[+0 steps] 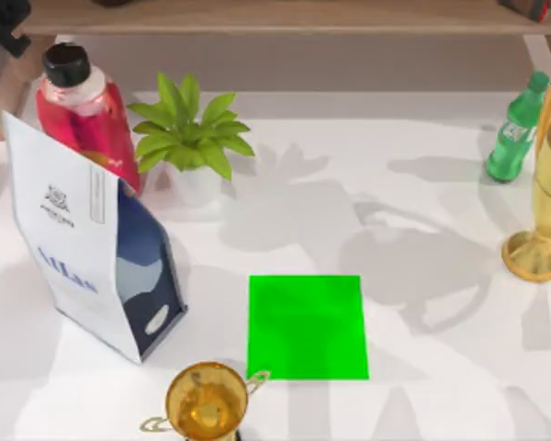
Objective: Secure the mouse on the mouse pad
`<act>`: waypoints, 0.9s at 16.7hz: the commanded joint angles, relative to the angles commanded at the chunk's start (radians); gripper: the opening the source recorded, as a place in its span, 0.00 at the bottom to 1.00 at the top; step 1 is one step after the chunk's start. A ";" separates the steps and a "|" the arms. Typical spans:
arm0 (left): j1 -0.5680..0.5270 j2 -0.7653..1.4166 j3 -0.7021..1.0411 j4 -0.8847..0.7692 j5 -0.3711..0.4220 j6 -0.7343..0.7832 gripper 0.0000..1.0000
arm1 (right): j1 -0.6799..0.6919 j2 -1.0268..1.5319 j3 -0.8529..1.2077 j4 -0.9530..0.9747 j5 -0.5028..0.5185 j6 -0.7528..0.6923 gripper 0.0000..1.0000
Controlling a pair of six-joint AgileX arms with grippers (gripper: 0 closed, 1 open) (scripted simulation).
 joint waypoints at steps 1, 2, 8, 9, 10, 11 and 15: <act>-0.055 0.012 0.019 0.004 -0.001 -0.127 0.00 | 0.000 0.000 0.000 0.000 0.000 0.000 1.00; -0.112 0.028 0.036 0.005 0.000 -0.254 0.00 | 0.000 0.000 0.000 0.000 0.000 0.000 1.00; -0.442 0.197 0.075 -0.022 0.021 -0.966 0.00 | 0.000 0.000 0.000 0.000 0.000 0.000 1.00; -0.488 0.234 0.073 -0.033 0.027 -1.064 0.00 | 0.000 0.000 0.000 0.000 0.000 0.000 1.00; -0.530 0.271 0.069 -0.047 0.035 -1.153 0.00 | 0.000 0.000 0.000 0.000 0.000 0.000 1.00; -0.567 0.309 0.062 -0.063 0.044 -1.232 0.00 | 0.000 0.000 0.000 0.000 0.000 0.000 1.00; -0.669 0.441 0.028 -0.126 0.085 -1.444 0.00 | 0.000 0.000 0.000 0.000 0.000 0.000 1.00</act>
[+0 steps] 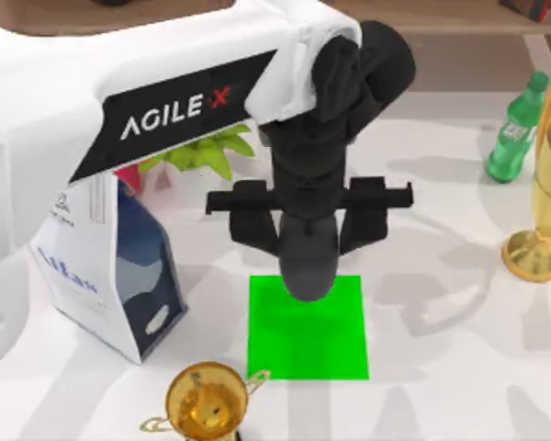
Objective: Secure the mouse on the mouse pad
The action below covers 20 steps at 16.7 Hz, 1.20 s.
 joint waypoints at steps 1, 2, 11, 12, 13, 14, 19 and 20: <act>-0.012 0.020 -0.007 -0.011 0.008 -0.026 0.00 | 0.000 0.000 0.000 0.000 0.000 0.000 1.00; -0.020 0.033 -0.012 -0.018 0.013 -0.042 0.00 | 0.000 0.000 0.000 0.000 0.000 0.000 1.00; -0.016 0.035 -0.036 0.010 0.013 -0.043 0.00 | 0.000 0.000 0.000 0.000 0.000 0.000 1.00; -0.017 0.037 -0.043 0.020 0.013 -0.043 0.00 | 0.000 0.000 0.000 0.000 0.000 0.000 1.00; -0.017 0.040 -0.051 0.030 0.013 -0.044 0.00 | 0.000 0.000 0.000 0.000 0.000 0.000 1.00; -0.017 0.042 -0.058 0.039 0.014 -0.044 0.00 | 0.000 0.000 0.000 0.000 0.000 0.000 1.00; -0.019 0.053 -0.096 0.086 0.014 -0.045 0.00 | 0.000 0.000 0.000 0.000 0.000 0.000 1.00; -0.020 0.055 -0.103 0.095 0.014 -0.046 0.00 | 0.000 0.000 0.000 0.000 0.000 0.000 1.00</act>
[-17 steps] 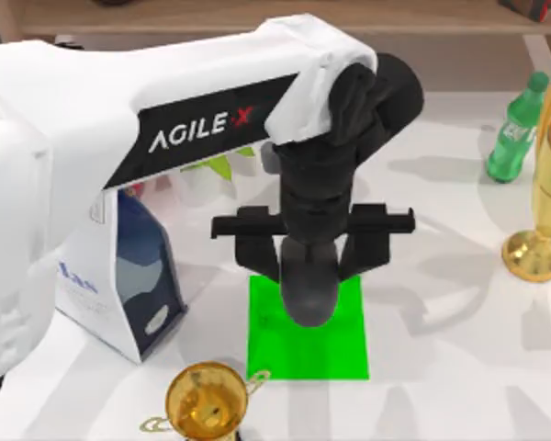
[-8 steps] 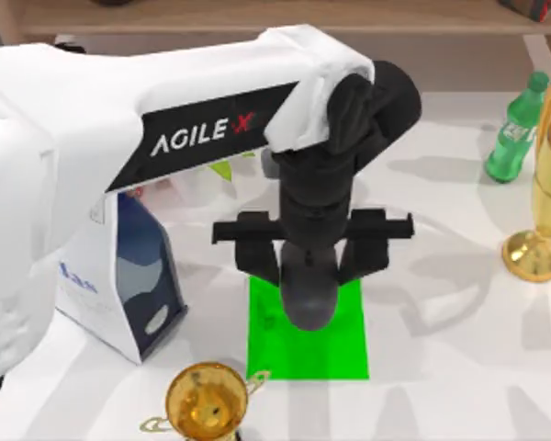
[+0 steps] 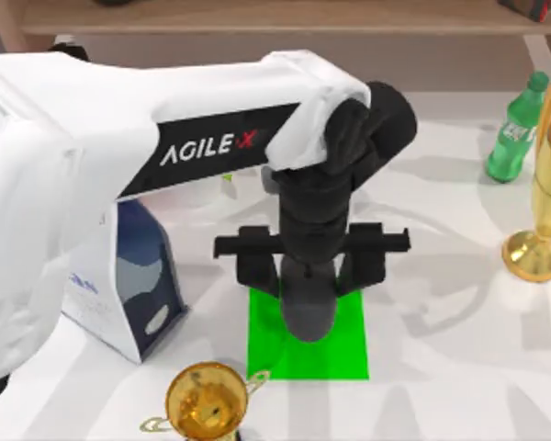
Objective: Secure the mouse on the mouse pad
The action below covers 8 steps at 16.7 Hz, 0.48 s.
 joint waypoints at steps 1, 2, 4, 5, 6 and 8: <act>0.000 0.002 -0.008 0.009 0.000 0.000 0.00 | 0.000 0.000 0.000 0.000 0.000 0.000 1.00; -0.001 0.002 -0.015 0.019 0.000 0.000 0.00 | 0.000 0.000 0.000 0.000 0.000 0.000 1.00; -0.003 0.010 -0.029 0.038 0.001 -0.002 0.00 | 0.000 0.000 0.000 0.000 0.000 0.000 1.00; -0.004 0.016 -0.035 0.044 0.001 -0.003 0.00 | 0.000 0.000 0.000 0.000 0.000 0.000 1.00; -0.004 0.017 -0.036 0.045 0.001 -0.003 0.00 | 0.000 0.000 0.000 0.000 0.000 0.000 1.00; -0.004 0.017 -0.036 0.045 0.001 -0.003 0.00 | 0.000 0.000 0.000 0.000 0.000 0.000 1.00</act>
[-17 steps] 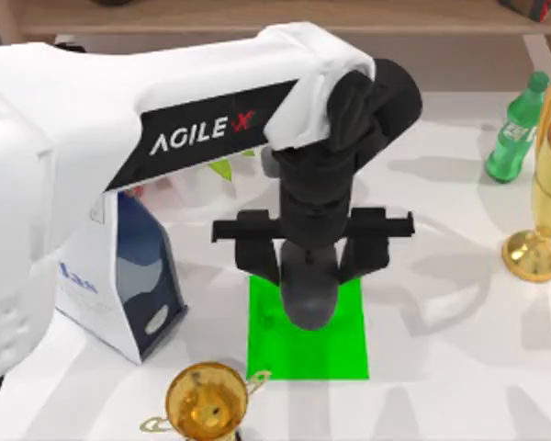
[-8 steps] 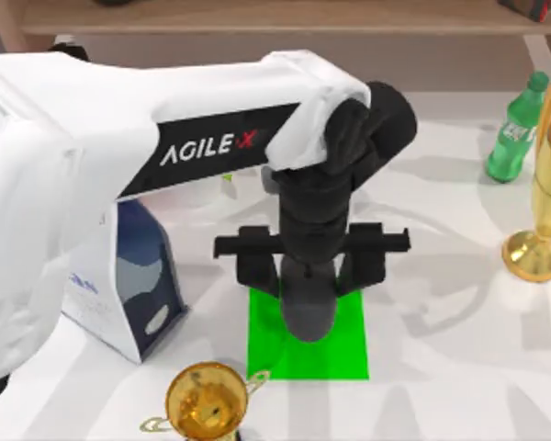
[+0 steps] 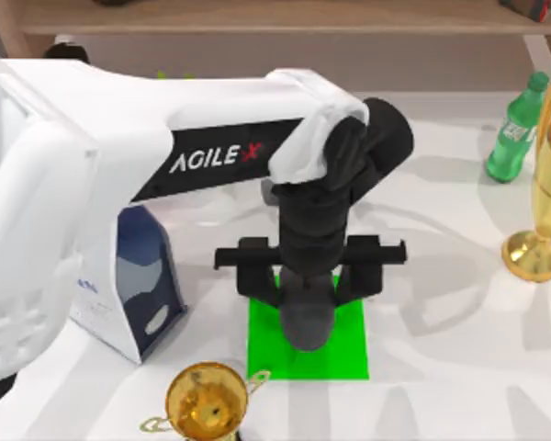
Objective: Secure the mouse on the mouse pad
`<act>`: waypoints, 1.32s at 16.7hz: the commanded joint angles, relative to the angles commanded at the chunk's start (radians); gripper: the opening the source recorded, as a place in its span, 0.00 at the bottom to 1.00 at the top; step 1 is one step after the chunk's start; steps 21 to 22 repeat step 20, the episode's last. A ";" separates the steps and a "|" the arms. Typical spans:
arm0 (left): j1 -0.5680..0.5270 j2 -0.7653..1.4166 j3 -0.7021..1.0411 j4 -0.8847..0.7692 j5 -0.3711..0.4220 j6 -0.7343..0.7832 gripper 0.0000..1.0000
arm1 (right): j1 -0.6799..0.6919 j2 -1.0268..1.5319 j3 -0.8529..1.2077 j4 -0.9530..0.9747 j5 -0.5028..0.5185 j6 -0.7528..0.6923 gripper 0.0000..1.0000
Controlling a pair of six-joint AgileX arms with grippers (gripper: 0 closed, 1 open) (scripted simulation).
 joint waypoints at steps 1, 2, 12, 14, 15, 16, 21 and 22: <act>0.000 0.000 0.000 0.000 0.000 0.000 0.00 | 0.000 0.000 0.000 0.000 0.000 0.000 1.00; 0.000 0.000 0.000 0.000 0.000 0.000 0.08 | 0.000 0.000 0.000 0.000 0.000 0.000 1.00; 0.000 0.000 0.000 0.000 0.000 0.000 0.83 | 0.000 0.000 0.000 0.000 0.000 0.000 1.00; 0.000 0.000 0.000 0.000 0.000 0.000 0.98 | 0.000 0.000 0.000 0.000 0.000 0.000 1.00; 0.000 0.000 0.000 0.000 0.000 0.000 1.00 | 0.000 0.000 0.000 0.000 0.000 0.000 1.00; 0.000 0.000 0.000 0.000 0.000 0.000 1.00 | 0.000 0.000 0.000 0.000 0.000 0.000 1.00; 0.000 0.000 0.000 0.000 0.000 0.000 1.00 | 0.000 0.000 0.000 0.000 0.000 0.000 1.00; 0.000 0.000 0.000 0.000 0.000 0.000 1.00 | 0.000 0.000 0.000 0.000 0.000 0.000 1.00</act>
